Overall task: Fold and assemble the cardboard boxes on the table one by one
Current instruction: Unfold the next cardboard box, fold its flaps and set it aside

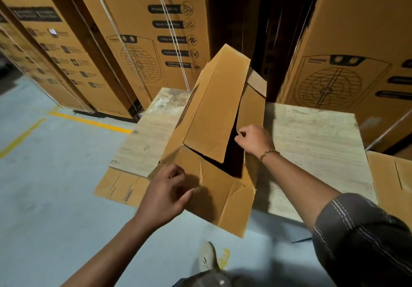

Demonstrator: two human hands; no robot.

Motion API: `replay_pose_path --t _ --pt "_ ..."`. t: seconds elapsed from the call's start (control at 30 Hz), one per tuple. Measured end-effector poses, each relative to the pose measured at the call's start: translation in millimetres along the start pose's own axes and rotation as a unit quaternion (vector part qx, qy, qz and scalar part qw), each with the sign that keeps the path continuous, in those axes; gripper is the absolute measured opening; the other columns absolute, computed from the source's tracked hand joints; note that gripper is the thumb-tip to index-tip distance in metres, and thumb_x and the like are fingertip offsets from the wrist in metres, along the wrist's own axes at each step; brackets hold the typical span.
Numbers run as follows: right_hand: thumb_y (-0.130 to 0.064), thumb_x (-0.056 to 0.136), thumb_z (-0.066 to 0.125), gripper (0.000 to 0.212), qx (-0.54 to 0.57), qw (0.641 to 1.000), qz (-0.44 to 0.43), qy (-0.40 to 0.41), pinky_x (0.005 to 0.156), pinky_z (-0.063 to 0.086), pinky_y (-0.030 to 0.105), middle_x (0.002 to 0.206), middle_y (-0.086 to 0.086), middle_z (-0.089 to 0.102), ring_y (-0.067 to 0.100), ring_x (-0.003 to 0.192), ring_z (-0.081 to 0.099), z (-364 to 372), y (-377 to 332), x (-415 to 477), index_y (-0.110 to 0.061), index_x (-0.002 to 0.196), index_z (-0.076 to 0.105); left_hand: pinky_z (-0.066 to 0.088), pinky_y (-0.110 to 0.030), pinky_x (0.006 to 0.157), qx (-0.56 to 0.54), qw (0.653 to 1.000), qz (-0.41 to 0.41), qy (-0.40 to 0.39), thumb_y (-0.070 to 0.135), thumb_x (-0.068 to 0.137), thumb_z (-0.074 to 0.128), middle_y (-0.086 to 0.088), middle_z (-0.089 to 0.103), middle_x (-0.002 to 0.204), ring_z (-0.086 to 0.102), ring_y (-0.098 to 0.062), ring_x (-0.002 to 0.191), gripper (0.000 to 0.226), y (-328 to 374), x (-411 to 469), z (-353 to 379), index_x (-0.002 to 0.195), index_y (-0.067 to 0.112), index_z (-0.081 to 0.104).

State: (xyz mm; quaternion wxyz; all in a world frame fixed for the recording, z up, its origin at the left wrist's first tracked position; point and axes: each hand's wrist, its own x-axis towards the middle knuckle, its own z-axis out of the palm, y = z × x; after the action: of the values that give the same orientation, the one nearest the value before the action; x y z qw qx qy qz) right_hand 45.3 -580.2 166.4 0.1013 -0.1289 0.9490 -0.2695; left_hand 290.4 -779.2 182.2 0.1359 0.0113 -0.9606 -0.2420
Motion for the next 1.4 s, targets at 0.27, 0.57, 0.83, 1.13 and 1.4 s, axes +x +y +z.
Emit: replay_pose_path --t 0.27,0.57,0.83,1.13,1.4 --pt "-0.026 0.083 0.056 0.017 -0.045 0.999 0.01 0.004 0.054 0.042 0.025 0.08 0.007 0.066 0.03 0.074 0.06 3 7 -21 -0.023 0.095 0.068 0.022 -0.056 0.119 0.142 0.975 -0.145 -0.094 0.077 0.078 0.064 -0.007 0.007 0.169 0.017 -0.031 0.152 0.114 28 72 12 0.162 0.026 0.006" --pt "-0.031 0.094 0.064 0.076 0.081 0.993 0.01 -0.089 0.115 0.035 0.037 0.162 -0.004 0.025 0.023 0.145 0.033 16 49 -37 -0.022 0.158 0.025 0.028 -0.053 0.117 0.112 0.987 -0.076 -0.09 0.072 0.069 0.077 0.002 0.016 0.168 0.022 -0.024 0.15 0.126 26 93 44 0.162 0.028 0.005" --pt "0.002 0.095 0.042 0.046 0.516 0.854 0.051 -0.032 0.106 0.046 0.04 0.119 -0.001 0.072 0.02 0.118 0.062 -17 45 -69 -0.022 0.125 0.067 0.029 -0.053 0.117 0.095 0.991 -0.049 -0.086 0.077 0.065 0.075 0.003 0.019 0.164 0.022 -0.023 0.147 0.125 22 93 44 0.161 0.028 0.011" --pt "-0.068 0.096 0.028 0.056 0.387 0.921 -0.022 0.05 0.115 0.033 0.052 0.157 -0.009 0.038 0.018 0.142 0.038 -57 -5 -67 -0.05 0.149 0.034 0.032 -0.049 0.108 0.09 0.993 0.046 -0.064 0.087 0.084 0.035 0.005 0.039 0.15 0.034 -0.017 0.138 0.083 74 92 79 0.146 0.031 0.042" --pt "-0.065 0.098 0.037 0.062 0.066 0.997 -0.045 -0.026 0.12 0.019 0.049 0.166 -0.015 0.008 0.012 0.15 -0.003 -45 10 -78 -0.046 0.155 0.023 0.027 -0.034 0.086 -0.144 0.986 -0.039 -0.068 0.074 0.085 0.035 0.002 0.065 0.108 0.051 -0.021 0.111 0.045 83 92 105 0.099 0.039 0.06"
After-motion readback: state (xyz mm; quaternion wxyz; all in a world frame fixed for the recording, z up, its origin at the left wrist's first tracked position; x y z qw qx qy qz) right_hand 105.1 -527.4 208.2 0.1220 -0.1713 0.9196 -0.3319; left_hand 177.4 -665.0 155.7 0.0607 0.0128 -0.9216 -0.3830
